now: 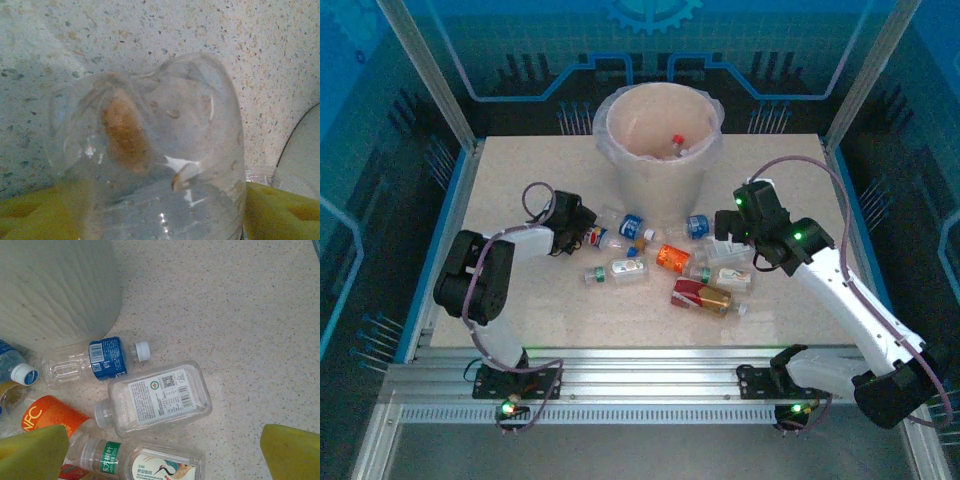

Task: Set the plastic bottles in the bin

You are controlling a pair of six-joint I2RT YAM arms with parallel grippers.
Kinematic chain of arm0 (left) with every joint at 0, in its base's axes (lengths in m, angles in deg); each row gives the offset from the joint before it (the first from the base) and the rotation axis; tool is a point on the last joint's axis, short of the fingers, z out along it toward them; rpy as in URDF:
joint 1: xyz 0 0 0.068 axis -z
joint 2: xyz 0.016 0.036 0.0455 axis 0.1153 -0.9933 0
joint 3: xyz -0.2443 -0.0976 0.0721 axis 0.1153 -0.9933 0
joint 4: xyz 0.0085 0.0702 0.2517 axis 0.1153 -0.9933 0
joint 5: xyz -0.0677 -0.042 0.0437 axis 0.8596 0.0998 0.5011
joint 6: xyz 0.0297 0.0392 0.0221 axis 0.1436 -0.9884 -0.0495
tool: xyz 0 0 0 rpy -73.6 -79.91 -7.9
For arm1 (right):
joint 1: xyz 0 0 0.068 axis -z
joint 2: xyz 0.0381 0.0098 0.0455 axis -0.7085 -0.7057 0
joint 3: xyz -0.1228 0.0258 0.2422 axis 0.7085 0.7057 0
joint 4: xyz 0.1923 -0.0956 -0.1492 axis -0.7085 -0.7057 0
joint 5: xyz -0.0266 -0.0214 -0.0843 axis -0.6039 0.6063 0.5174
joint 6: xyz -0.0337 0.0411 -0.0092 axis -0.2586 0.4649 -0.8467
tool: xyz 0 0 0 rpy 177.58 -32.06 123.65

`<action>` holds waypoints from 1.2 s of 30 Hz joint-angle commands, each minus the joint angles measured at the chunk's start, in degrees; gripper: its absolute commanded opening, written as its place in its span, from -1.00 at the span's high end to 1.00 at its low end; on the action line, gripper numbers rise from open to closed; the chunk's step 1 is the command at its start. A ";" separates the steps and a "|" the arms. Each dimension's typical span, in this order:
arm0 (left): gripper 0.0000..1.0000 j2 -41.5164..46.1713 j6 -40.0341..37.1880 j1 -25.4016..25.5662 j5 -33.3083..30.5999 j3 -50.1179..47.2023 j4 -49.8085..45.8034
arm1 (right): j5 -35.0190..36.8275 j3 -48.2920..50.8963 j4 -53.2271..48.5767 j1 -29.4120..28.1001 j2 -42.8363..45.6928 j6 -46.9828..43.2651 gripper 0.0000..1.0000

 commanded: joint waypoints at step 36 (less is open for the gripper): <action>-0.15 19.23 -1.38 -0.10 -4.82 -4.09 1.61 | 0.03 0.95 0.55 0.90 0.92 1.26 -0.99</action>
